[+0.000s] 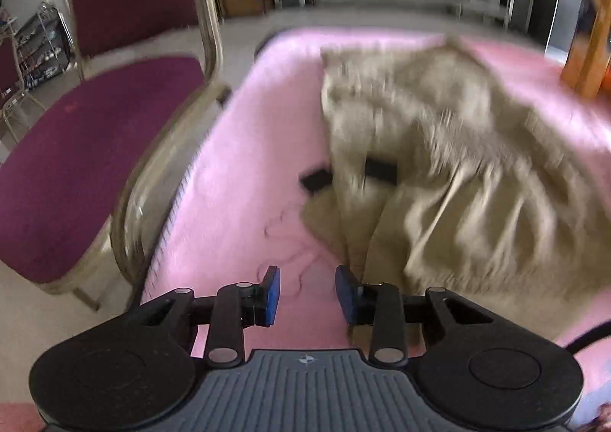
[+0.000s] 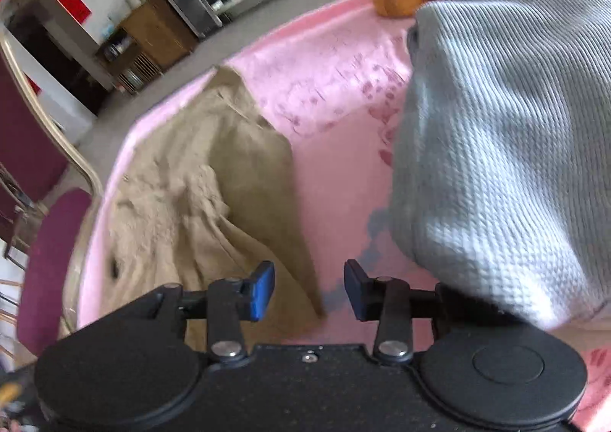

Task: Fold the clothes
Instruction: 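Open both grippers and smooth the half-folded pants flat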

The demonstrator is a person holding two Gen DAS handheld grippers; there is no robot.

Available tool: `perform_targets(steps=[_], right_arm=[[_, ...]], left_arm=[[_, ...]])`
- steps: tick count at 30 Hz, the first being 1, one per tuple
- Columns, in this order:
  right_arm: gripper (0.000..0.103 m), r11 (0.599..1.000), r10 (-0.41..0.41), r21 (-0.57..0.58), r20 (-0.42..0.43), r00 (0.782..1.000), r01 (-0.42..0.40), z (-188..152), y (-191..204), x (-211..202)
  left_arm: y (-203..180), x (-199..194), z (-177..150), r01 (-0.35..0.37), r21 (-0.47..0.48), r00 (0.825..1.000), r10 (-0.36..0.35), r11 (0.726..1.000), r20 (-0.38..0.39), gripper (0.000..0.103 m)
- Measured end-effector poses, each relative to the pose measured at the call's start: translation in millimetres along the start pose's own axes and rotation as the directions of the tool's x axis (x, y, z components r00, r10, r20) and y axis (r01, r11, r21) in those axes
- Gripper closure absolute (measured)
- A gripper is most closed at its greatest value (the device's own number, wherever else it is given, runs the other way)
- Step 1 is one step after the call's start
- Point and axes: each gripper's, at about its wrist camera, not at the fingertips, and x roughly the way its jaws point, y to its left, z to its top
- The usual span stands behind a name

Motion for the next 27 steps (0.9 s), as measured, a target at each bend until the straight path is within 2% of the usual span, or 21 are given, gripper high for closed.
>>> perform_targets(steps=[3, 5, 7, 9, 10, 13, 15, 18, 20, 23, 26, 27], right_arm=[[0.064, 0.996, 0.042, 0.080, -0.041, 0.998, -0.039, 0, -10, 5], [0.064, 0.989, 0.069, 0.132, -0.065, 0.995, -0.060, 0, -12, 13], [0.064, 0.985, 0.081, 0.159, -0.089, 0.993, -0.066, -1, -14, 23], [0.064, 0.985, 0.089, 0.152, -0.075, 0.993, -0.077, -1, -12, 25], [0.064, 0.986, 0.090, 0.145, -0.070, 0.993, -0.079, -1, -10, 27], [0.065, 0.992, 0.094, 0.094, -0.054, 0.994, -0.088, -5, 0, 30], [0.095, 0.997, 0.080, 0.022, -0.033, 0.996, -0.079, -9, 10, 27], [0.100, 0.996, 0.048, -0.078, 0.048, 0.998, -0.044, -16, 25, 9], [0.101, 0.992, 0.029, -0.125, 0.081, 0.996, -0.018, -20, 30, 0], [0.100, 0.995, -0.036, -0.098, 0.001, 0.999, 0.036, -17, 21, 21], [0.097, 0.997, -0.016, -0.074, 0.015, 1.000, 0.017, -16, 16, 13], [0.090, 0.998, -0.003, -0.065, 0.027, 1.000, 0.005, -16, 14, 7]], left_arm=[[-2, -15, 3, 0.086, 0.010, 0.992, -0.086, 0.996, 0.089, 0.073], [-15, -14, -1, 0.107, 0.071, 0.990, -0.113, 0.992, 0.084, 0.073], [-28, -4, -5, 0.076, 0.129, 0.995, -0.083, 0.989, 0.049, 0.073], [-35, 11, -7, 0.037, 0.168, 0.999, -0.035, 0.985, -0.015, 0.070], [-34, 14, -8, 0.030, 0.170, 0.999, -0.026, 0.985, -0.024, 0.065], [-31, 20, -8, 0.023, 0.163, 0.999, -0.016, 0.986, -0.048, 0.064], [-28, 21, -8, 0.029, 0.145, 0.998, -0.021, 0.989, -0.057, 0.064], [-24, 20, -8, 0.036, 0.123, 0.997, -0.027, 0.992, -0.069, 0.063], [-23, 20, -8, 0.036, 0.117, 0.997, -0.028, 0.992, -0.071, 0.060], [-22, 20, -6, 0.033, 0.112, 0.997, -0.025, 0.993, -0.074, 0.059], [-16, 20, -3, 0.046, 0.078, 0.996, -0.040, 0.996, -0.082, 0.058], [-8, 16, -1, 0.055, 0.038, 0.995, -0.051, 0.998, -0.090, 0.058]])
